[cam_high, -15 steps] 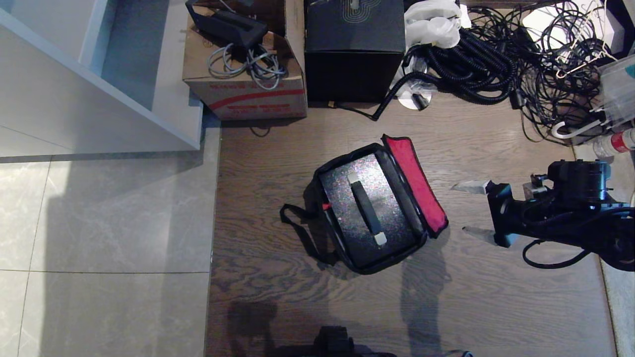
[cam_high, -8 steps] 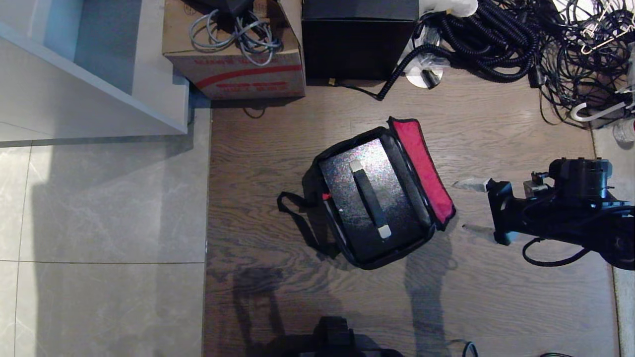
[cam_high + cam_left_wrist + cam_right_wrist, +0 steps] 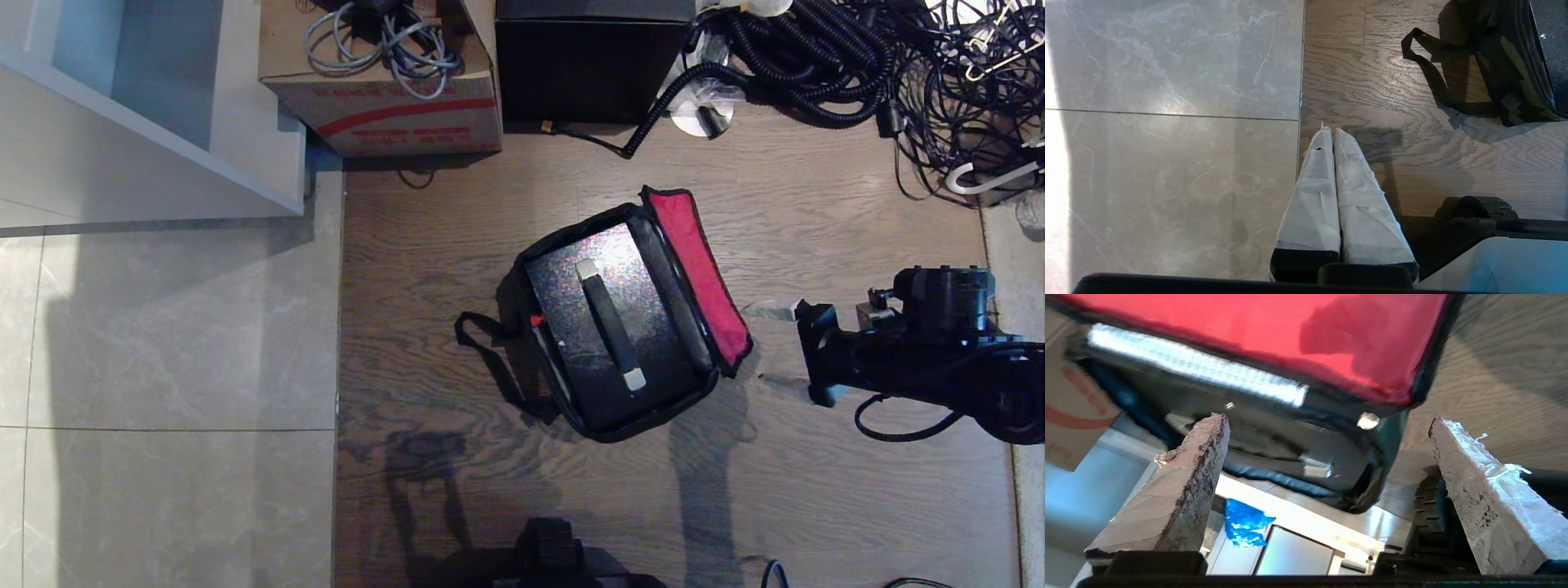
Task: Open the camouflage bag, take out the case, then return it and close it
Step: Close the top of the storage box
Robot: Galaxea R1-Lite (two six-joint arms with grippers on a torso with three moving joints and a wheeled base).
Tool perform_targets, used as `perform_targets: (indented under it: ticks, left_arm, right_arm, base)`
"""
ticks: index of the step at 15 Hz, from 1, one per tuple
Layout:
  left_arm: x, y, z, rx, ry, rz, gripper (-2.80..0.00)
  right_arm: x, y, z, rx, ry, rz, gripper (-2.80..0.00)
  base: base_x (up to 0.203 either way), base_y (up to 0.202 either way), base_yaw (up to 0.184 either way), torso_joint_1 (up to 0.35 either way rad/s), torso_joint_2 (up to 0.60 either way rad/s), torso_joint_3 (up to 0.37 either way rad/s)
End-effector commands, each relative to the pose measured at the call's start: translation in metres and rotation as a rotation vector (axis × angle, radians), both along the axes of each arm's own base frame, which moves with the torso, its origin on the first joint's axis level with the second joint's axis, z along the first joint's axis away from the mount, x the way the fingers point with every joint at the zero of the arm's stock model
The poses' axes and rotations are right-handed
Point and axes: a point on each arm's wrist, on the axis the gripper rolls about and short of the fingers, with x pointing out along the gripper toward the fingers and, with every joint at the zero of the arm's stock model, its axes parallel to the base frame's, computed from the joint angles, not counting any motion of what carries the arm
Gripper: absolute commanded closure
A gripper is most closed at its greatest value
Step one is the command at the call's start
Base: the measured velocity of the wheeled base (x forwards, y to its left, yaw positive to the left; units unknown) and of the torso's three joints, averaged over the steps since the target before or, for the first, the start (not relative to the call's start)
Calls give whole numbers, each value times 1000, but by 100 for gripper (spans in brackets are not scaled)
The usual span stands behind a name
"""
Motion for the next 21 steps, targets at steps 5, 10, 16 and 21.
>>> perform_targets:
  ticks: [5, 10, 16, 21]
  left_arm:
    - [0, 0, 0, -1, 0, 0, 0]
    - [0, 0, 0, -1, -1, 0, 0]
    - [0, 0, 0, -1, -1, 0, 0]
    - [0, 0, 0, -1, -1, 0, 0]
  right_arm:
    - [32, -5, -53, -96, 60, -31, -280]
    - [67, 22, -91, -245, 90, -130, -280]
    - [95, 22, -77, -185, 25, -315, -280]
    - [105, 18, -64, -62, 11, -380, -280]
  base:
    - [0, 0, 0, 0, 0, 0]
    - [0, 0, 0, 0, 0, 0]
    - [0, 0, 0, 0, 0, 0]
    - [0, 0, 0, 0, 0, 0]
